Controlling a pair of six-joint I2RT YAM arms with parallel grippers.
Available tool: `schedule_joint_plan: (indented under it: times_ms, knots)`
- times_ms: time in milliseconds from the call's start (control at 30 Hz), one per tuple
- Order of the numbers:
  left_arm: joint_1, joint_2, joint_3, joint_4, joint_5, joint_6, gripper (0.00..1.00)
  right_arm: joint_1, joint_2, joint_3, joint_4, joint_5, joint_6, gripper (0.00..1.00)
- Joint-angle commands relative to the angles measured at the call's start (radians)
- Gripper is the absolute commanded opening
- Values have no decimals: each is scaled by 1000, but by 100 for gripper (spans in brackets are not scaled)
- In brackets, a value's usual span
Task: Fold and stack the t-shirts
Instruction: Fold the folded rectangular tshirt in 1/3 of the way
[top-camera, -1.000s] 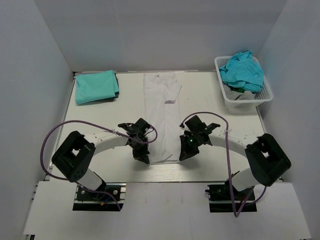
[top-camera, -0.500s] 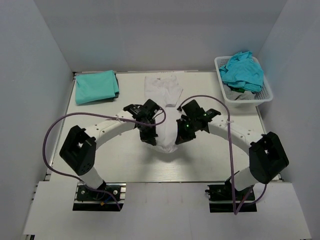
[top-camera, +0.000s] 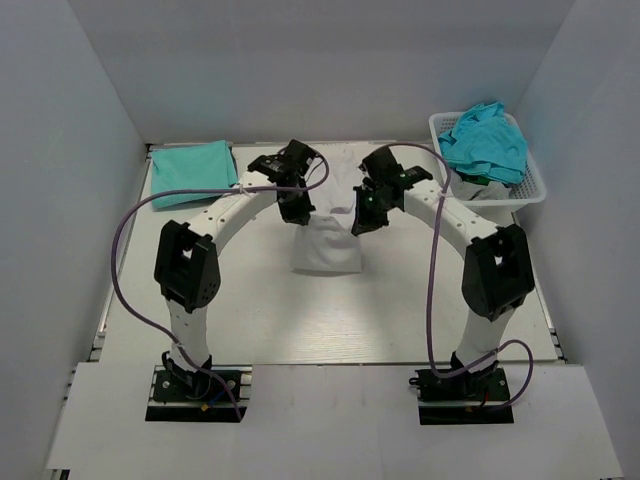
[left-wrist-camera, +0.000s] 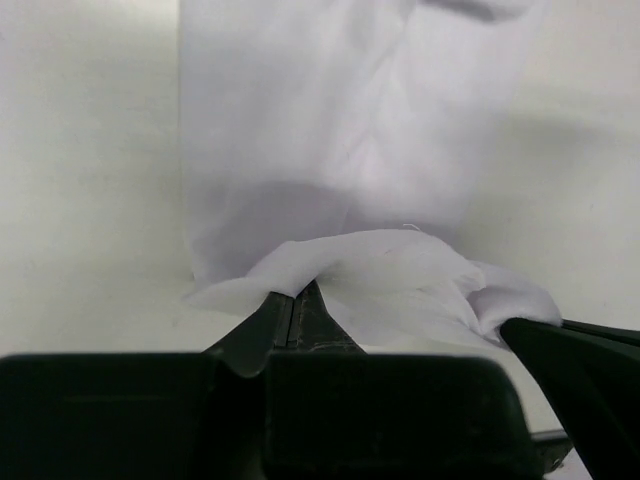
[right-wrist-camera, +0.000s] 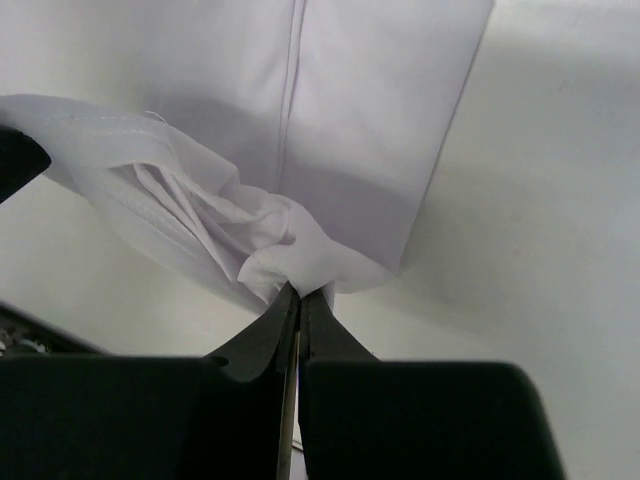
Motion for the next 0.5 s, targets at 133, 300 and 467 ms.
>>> schedule_joint_plan:
  times_ms: [133, 300, 467]
  knots:
    - [75, 88, 152, 88, 0, 76, 0, -74, 145, 232, -49, 10, -36, 0]
    - [97, 203, 280, 89, 44, 114, 0, -106, 234, 355, -42, -35, -45, 0]
    - [126, 246, 303, 98, 54, 114, 0, -122, 332, 433, -42, -81, -55, 0]
